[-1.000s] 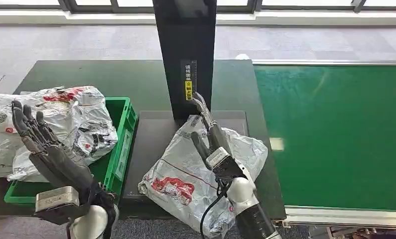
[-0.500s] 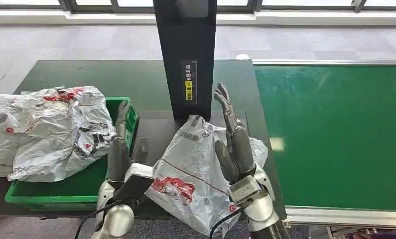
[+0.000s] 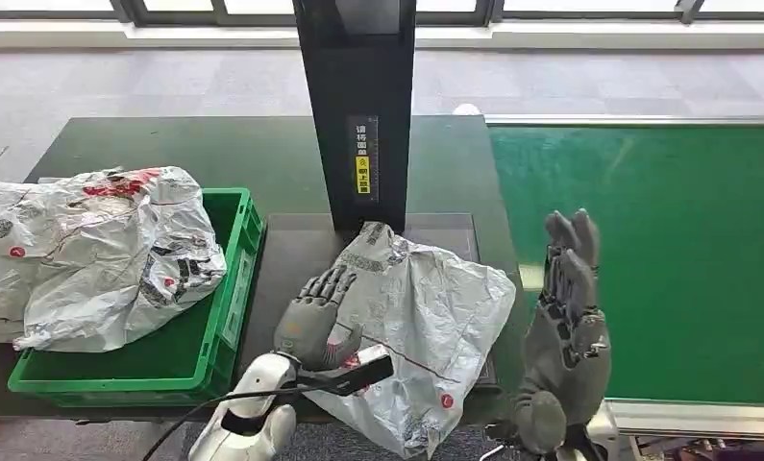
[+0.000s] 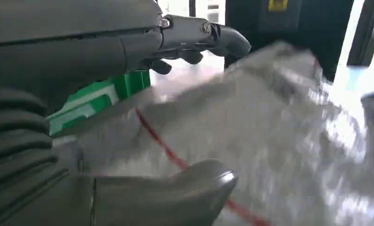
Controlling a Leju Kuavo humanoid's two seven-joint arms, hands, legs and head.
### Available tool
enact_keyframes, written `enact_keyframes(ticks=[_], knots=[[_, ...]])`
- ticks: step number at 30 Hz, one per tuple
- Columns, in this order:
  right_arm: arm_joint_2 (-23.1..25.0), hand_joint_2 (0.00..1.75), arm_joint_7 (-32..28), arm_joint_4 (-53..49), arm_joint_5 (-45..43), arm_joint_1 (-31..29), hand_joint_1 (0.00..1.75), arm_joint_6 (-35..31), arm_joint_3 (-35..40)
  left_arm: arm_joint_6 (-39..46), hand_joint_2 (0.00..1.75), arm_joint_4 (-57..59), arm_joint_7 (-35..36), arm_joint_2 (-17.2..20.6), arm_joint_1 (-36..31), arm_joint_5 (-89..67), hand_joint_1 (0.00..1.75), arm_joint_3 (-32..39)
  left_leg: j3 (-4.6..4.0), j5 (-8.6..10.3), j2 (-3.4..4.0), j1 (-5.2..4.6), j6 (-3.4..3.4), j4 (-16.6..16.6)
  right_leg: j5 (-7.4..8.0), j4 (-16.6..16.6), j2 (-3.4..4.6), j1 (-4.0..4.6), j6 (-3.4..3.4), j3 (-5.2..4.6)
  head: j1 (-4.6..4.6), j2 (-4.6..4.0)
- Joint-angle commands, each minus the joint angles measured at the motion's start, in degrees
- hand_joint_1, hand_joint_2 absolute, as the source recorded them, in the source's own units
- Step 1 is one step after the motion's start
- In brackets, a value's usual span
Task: Moved the parcel from conveyor to table for the left to box.
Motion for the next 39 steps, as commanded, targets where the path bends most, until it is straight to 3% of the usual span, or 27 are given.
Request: enact_keyframes(ticks=[1,9,10,11,14,19,28,30,32,33,34,36,39], knots=[[-7.3,0.0,0.3,-4.2,-0.7,0.1,0.0,-0.8,4.5,-0.7,1.75,14.6,0.7,2.7,-4.1,-1.1,0.0,-2.8,0.09,-0.01,-0.04,-0.02,0.02,-0.1,-0.03,0.0,-0.05,-0.01,-0.01,0.09,0.0,-0.02],[-8.0,0.0,0.3,-3.5,-1.0,-0.5,0.0,-2.2,5.6,-6.7,1.75,22.1,-1.0,2.4,-6.3,-2.5,0.0,-4.1,0.24,-0.02,0.01,-0.03,0.08,-0.1,-0.08,-0.1,-0.04,-0.01,0.03,0.37,0.0,-0.02],[-7.9,0.0,0.3,-3.4,-1.0,-0.4,0.0,-2.3,5.5,-7.4,1.75,23.0,-1.4,2.5,-6.7,-2.4,0.09,-4.2,0.24,-0.04,-0.03,-0.03,0.12,-0.1,-0.11,-0.1,-0.09,-0.02,0.08,0.5,0.0,-0.02],[-7.9,0.0,0.3,-3.3,-1.1,-0.4,0.0,-2.5,5.4,-7.9,1.75,24.4,-2.9,2.5,-7.5,-2.1,1.75,-4.5,0.14,-0.03,-0.01,-0.01,0.16,-0.1,-0.07,-0.1,-0.1,-0.01,0.08,0.52,0.0,0.0],[-7.7,0.0,0.3,-3.5,-1.1,-0.2,0.0,-2.7,4.5,-7.2,1.75,26.3,-6.4,2.3,-9.6,-0.9,1.75,-4.9,0.12,-0.15,-0.07,0.0,0.3,-0.1,-0.25,-0.2,-0.15,-0.04,0.23,0.82,0.0,-0.02],[-7.8,0.0,0.3,-4.1,-0.8,0.4,0.0,-2.9,4.3,-8.0,1.75,26.8,-6.4,2.2,-10.7,-0.9,1.75,-5.2,0.61,-0.24,-0.33,-0.04,0.3,-0.1,-0.41,-0.1,-0.35,-0.13,0.23,1.38,0.0,-0.02],[-8.8,0.0,0.3,-5.7,0.8,1.9,0.0,-5.2,5.5,-4.8,1.75,27.4,-7.9,1.3,-12.2,0.7,1.75,-5.1,0.7,-0.27,-0.23,-0.06,0.31,-0.1,-0.35,-0.2,-0.26,-0.13,0.21,1.48,0.0,-0.02],[-9.1,0.0,0.3,-6.5,1.9,3.2,0.0,-6.3,6.1,2.6,1.75,23.4,-8.8,0.7,-12.0,1.4,1.75,-4.3,0.86,-0.34,-0.28,-0.09,0.31,-0.1,-0.46,-0.1,-0.29,-0.15,0.22,1.64,0.0,-0.02],[-9.5,0.0,0.3,-7.6,4.0,5.3,0.0,-8.5,8.0,15.9,1.75,11.8,-11.0,-0.3,-9.3,5.4,1.75,-0.6,0.69,-0.31,-0.31,-0.07,0.31,-0.1,-0.45,-0.1,-0.34,-0.13,0.21,1.49,0.0,0.0],[-9.5,0.0,0.3,-7.6,4.0,5.3,0.0,-8.5,8.0,15.9,1.75,11.8,-11.0,-0.3,-9.3,5.4,1.75,-0.6,0.76,-0.37,-0.29,-0.07,0.3,0.0,-0.5,-0.1,-0.32,-0.13,0.21,1.53,0.0,0.0],[-10.0,0.0,0.3,-7.7,4.4,5.6,0.0,-9.6,9.5,21.2,1.75,-0.8,-12.8,0.0,-4.9,8.7,1.75,1.2,0.65,-0.34,-0.24,-0.06,0.3,0.0,-0.46,-0.1,-0.28,-0.12,0.2,1.38,0.0,-0.02],[-10.0,0.0,0.3,-7.7,4.4,5.6,0.0,-9.6,9.5,21.2,1.75,-0.8,-12.8,0.0,-4.9,8.7,1.75,1.2,0.9,-0.33,-0.19,-0.05,0.28,0.0,-0.43,-0.1,-0.24,-0.11,0.18,1.1,0.0,-0.02],[-9.8,0.0,0.3,-6.8,3.7,4.8,0.0,-9.6,10.3,25.8,1.75,-11.4,-15.0,0.7,0.5,12.3,1.75,3.1,0.66,-0.27,0.02,-0.04,0.25,0.0,-0.35,0.0,-0.01,-0.1,0.18,0.76,0.02,-0.02]])
